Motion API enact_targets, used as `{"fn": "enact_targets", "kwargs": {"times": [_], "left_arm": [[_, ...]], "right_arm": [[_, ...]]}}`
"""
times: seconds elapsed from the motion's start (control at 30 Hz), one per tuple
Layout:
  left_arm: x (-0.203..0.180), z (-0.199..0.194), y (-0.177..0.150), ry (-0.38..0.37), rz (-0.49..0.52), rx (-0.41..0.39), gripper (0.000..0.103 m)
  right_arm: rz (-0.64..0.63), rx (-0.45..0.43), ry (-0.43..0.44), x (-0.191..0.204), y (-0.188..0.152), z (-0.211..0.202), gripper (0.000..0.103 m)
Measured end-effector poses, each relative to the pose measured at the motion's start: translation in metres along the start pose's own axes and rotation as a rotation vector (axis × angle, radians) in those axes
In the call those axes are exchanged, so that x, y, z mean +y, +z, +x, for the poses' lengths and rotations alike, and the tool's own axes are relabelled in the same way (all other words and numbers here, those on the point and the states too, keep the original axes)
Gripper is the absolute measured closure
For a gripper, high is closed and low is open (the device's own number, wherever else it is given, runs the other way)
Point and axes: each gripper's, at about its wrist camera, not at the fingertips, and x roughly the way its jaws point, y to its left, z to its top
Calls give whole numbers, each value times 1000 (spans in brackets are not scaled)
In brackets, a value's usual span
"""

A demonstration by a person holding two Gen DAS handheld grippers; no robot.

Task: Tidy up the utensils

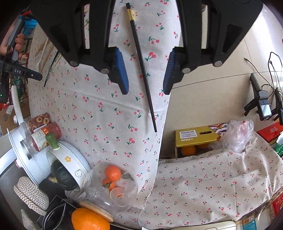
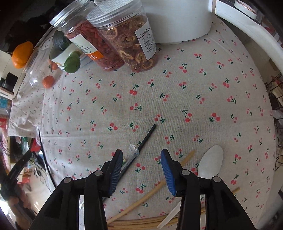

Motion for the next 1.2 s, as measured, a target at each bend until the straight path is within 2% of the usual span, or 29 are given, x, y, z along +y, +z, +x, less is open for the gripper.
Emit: {"fn": "enact_targets", "kwargs": {"times": [0.07, 0.13, 0.2, 0.27, 0.33, 0.37, 0.43, 0.47, 0.53, 0.67, 0.73, 0.87, 0.9, 1.07, 1.13, 1.2], "left_arm": [[-2, 15, 9, 5, 1, 6, 61], [-3, 28, 14, 31, 10, 14, 63], [-4, 39, 19, 54, 20, 35, 71], [-3, 41, 23, 56, 16, 24, 72], [-5, 41, 27, 51, 16, 24, 80], [-7, 41, 28, 43, 21, 25, 92], [-12, 41, 26, 64, 40, 21, 96], [-15, 40, 25, 75, 52, 15, 96], [-21, 37, 21, 81, 71, -7, 97], [-33, 16, 14, 74, 123, -80, 98], [-38, -1, 12, 59, 139, -122, 98], [-50, -37, 4, 19, 174, -205, 98], [-52, -45, 2, 8, 184, -224, 98], [-67, -90, -11, -54, 215, -314, 98], [-70, -104, -16, -70, 220, -340, 98], [-74, -115, -23, -75, 226, -372, 98]], "right_arm": [[-13, 12, -15, 5, 2, 9, 58], [-29, 10, -81, 10, 5, 18, 58], [-52, -5, -147, 16, 6, 24, 59], [-75, -21, -186, 23, 7, 24, 59], [-82, -37, -217, 29, 7, 24, 61], [-89, -50, -227, 32, 6, 24, 66], [-100, -74, -214, 39, 5, 23, 86], [-102, -81, -210, 41, 5, 23, 89], [-112, -106, -196, 47, 4, 23, 90], [-58, -166, -31, 33, 2, 10, 93], [-51, -217, 18, 26, -1, -7, 94], [-65, -307, 51, 21, -9, -45, 96], [-70, -322, 55, 18, -10, -55, 103], [-122, -410, 70, 14, -26, -101, 103], [-126, -392, 50, 10, -29, -104, 101], [-92, -311, 48, 10, -25, -87, 95]]}}
